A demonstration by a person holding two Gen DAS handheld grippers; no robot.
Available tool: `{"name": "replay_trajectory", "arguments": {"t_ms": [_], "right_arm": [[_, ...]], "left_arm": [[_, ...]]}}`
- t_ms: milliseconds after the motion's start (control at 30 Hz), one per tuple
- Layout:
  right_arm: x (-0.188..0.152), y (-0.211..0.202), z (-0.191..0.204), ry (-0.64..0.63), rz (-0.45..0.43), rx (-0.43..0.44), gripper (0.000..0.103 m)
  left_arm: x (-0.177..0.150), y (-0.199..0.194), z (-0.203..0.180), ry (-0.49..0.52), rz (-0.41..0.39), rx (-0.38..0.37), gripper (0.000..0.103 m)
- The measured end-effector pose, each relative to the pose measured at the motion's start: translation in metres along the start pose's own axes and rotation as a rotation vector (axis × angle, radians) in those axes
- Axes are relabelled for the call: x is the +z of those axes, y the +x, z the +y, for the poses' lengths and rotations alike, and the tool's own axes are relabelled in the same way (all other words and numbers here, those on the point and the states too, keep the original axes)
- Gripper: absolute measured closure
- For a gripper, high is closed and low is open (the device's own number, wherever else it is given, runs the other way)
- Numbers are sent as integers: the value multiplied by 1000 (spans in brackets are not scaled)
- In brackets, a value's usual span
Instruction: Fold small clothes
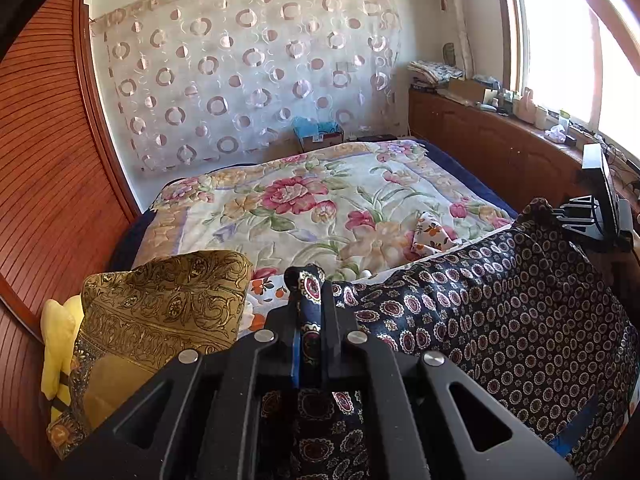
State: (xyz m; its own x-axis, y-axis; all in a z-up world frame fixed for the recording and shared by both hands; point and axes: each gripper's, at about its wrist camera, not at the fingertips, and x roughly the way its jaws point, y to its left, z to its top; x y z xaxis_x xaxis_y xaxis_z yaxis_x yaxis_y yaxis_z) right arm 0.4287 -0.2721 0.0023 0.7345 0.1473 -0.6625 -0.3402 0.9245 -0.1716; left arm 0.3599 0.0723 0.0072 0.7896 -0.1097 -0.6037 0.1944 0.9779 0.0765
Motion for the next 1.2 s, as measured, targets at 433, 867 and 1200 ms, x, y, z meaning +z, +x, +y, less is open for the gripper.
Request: {"name": "replay_trajectory", "arguments": {"t_ms": [433, 867, 1200], "right_arm": [[-5, 34, 8, 15, 36, 3, 98], [-2, 18, 6, 58, 25, -12, 84], [-42, -50, 9, 135, -22, 6, 53]], "left_arm": [[1, -2, -4, 22, 15, 17, 85], [-10, -33, -12, 23, -6, -46, 24], [-55, -72, -25, 20, 37, -114, 24]]}}
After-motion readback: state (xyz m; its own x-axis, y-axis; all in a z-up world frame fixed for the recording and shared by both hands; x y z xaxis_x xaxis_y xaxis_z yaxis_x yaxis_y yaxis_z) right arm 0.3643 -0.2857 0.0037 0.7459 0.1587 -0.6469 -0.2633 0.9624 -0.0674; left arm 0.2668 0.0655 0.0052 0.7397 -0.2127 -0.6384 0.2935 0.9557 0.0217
